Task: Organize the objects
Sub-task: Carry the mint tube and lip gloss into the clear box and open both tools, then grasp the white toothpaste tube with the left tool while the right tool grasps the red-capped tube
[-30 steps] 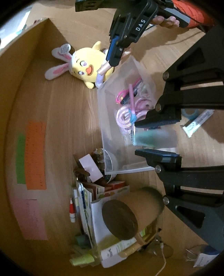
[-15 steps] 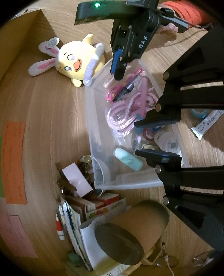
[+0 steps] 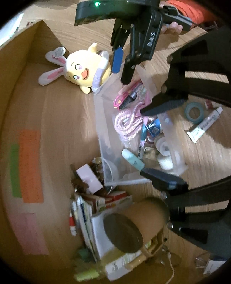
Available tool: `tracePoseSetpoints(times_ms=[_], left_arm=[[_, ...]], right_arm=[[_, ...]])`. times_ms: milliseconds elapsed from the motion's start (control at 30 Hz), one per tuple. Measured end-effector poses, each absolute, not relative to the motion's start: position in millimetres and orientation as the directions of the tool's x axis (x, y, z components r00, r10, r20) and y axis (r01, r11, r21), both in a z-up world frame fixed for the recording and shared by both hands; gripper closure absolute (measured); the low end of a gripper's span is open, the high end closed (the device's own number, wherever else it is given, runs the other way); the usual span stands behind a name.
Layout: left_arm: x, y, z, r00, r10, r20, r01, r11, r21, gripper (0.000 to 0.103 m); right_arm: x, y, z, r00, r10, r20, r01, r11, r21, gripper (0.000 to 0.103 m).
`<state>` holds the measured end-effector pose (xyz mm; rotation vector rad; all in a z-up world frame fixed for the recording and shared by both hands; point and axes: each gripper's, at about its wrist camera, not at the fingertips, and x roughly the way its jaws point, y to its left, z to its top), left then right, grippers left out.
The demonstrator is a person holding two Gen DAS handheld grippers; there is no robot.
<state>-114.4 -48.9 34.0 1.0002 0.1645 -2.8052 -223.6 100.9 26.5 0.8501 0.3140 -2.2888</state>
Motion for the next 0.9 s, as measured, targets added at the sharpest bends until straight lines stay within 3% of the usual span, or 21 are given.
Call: tracePoseSetpoints(times_ms=[100,200,500,900], left_arm=[[-99,-51,40,-0.778,-0.132,-0.614,0.207,-0.977,-0.051,0.017],[-85,-54,40,-0.779,-0.151,-0.608,0.229,-0.972,-0.053,0.008],[-58,-70,4,-0.705,-0.188,-0.684,0.294,-0.955,-0.041,0.006],[-53,-69,-38,-0.621,-0.132,-0.772,0.283,-0.957,-0.064,0.007]], right_arm=[[-204,103,33,-0.559,-0.530,-0.637,0.689,-0.725,-0.002,0.044],[-185,102,31,-0.551,-0.542,-0.634,0.710,-0.704,-0.017,0.038],[-147,87,-15,-0.395,-0.575,-0.717,0.763,-0.639,0.092,0.035],[-122,73,-63,-0.348,-0.480,-0.805,0.776,-0.629,0.040,0.035]])
